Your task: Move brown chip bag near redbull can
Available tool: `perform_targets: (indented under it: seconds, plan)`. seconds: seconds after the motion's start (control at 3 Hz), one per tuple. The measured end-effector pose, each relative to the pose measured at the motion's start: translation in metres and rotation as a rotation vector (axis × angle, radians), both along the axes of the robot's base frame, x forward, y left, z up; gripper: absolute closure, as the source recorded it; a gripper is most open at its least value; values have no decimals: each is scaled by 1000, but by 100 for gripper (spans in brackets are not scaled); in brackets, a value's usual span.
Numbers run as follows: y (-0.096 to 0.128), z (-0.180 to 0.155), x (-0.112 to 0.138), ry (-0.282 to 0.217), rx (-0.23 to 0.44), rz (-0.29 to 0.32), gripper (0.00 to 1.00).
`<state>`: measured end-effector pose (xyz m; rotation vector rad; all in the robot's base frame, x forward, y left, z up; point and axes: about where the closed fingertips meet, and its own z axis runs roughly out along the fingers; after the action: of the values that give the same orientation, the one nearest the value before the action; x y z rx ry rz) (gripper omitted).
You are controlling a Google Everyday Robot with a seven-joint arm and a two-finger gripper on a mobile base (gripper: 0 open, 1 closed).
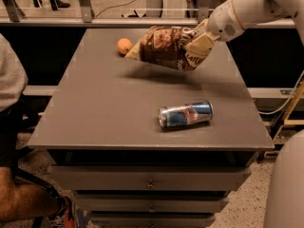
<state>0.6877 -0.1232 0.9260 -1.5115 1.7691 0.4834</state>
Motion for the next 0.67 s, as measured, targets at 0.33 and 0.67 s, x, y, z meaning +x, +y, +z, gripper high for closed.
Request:
perform_targets:
  seconds: [0.33, 0.67]
  plan:
    - [7, -12, -20, 58, 8, 64, 100]
    - [9, -20, -37, 102, 10, 113, 100]
